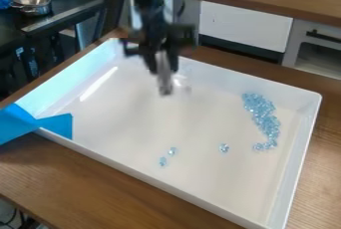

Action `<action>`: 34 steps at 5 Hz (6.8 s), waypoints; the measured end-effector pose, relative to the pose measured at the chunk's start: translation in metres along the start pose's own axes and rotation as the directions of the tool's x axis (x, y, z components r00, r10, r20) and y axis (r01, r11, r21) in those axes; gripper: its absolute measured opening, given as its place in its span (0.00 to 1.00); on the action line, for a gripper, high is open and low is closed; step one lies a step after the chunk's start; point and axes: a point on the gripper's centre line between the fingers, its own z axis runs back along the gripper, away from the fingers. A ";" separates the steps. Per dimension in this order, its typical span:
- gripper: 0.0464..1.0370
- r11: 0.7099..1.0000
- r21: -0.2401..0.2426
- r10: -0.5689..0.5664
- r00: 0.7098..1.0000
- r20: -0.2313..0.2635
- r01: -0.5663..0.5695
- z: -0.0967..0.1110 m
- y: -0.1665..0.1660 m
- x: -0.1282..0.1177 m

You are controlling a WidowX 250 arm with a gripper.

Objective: Sweep into pile

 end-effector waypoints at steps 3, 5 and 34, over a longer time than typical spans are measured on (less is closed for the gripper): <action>0.33 0.996 0.085 0.037 0.997 -0.060 -0.032 0.012 0.037 -0.058; 0.33 0.993 0.100 0.065 0.998 -0.008 -0.064 0.001 0.027 -0.068; 0.33 0.963 0.028 -0.260 0.951 -0.166 0.269 -0.063 -0.134 -0.088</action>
